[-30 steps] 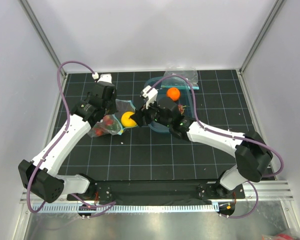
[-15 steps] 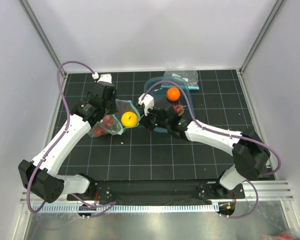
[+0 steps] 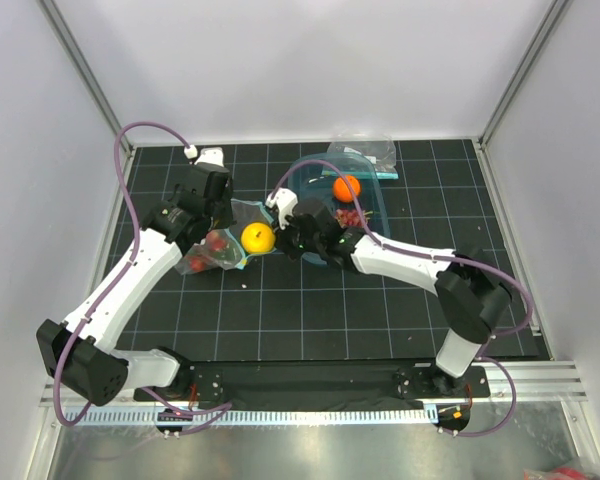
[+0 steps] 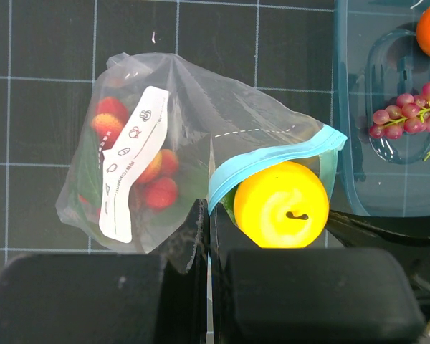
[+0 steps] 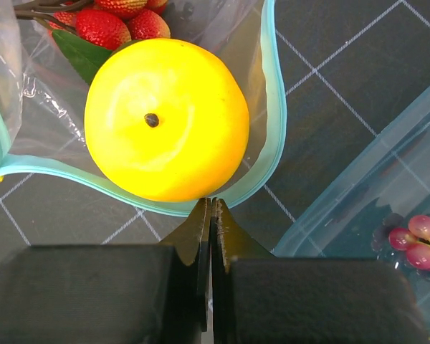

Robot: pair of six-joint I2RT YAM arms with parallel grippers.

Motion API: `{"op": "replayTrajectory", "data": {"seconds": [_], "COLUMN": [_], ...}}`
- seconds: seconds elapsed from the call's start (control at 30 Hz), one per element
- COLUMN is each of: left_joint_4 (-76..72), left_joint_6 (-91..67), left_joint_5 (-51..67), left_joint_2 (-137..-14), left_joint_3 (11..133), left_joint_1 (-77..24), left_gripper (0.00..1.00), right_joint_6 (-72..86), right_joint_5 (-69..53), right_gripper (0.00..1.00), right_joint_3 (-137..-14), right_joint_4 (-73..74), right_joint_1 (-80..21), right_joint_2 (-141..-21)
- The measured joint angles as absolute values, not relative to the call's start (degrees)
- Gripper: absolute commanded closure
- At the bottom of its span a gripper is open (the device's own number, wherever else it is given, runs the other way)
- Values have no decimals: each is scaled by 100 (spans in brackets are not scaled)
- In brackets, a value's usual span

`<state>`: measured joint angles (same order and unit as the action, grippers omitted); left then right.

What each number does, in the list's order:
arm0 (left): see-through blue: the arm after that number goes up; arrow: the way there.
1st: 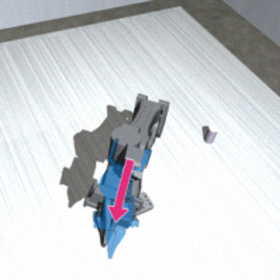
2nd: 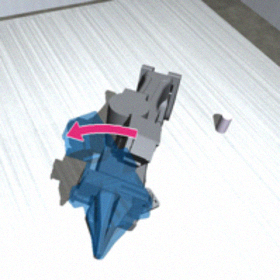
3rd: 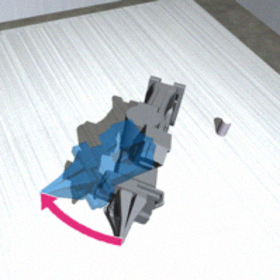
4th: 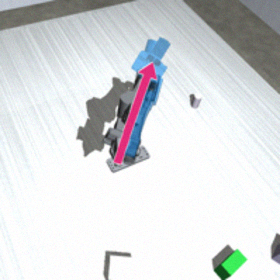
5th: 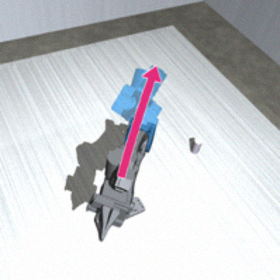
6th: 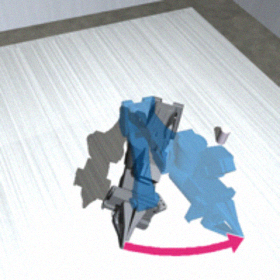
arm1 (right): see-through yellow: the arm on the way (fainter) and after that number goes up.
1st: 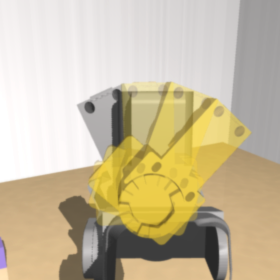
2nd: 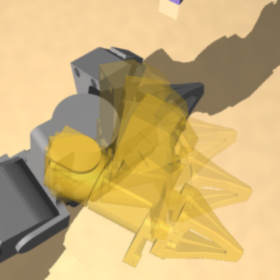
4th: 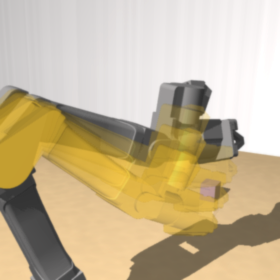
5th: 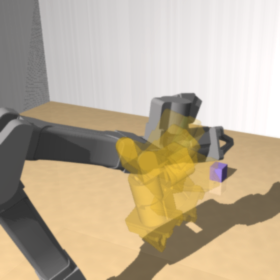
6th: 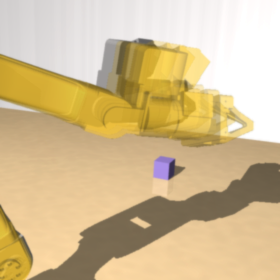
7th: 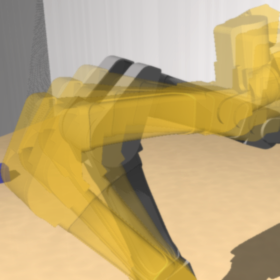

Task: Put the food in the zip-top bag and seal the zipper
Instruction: Place the fake fruit in the zipper food storage bag.

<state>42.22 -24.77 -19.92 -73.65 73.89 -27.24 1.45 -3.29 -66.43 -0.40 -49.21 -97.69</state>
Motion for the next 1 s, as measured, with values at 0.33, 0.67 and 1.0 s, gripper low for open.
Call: {"op": "replayTrajectory", "data": {"seconds": [0.33,0.67,1.0], "left_joint_4": [4222,4222,4224], "left_joint_6": [-2477,-2477,-2477], "left_joint_5": [-1992,-1988,-1984], "left_joint_2": [-7365,-7365,-7365], "left_joint_3": [7389,7389,7389], "left_joint_1": [-2724,-2724,-2724], "left_gripper": [100,100,100], "right_joint_6": [405,672,744], "right_joint_5": [-473,-775,-716], "right_gripper": [99,99,99], "right_joint_3": [-6816,-6980,-7417], "right_joint_4": [-250,-731,-886], "right_joint_1": [-4921,-4921,-4921], "right_joint_2": [-10055,-10195,-10691]}}
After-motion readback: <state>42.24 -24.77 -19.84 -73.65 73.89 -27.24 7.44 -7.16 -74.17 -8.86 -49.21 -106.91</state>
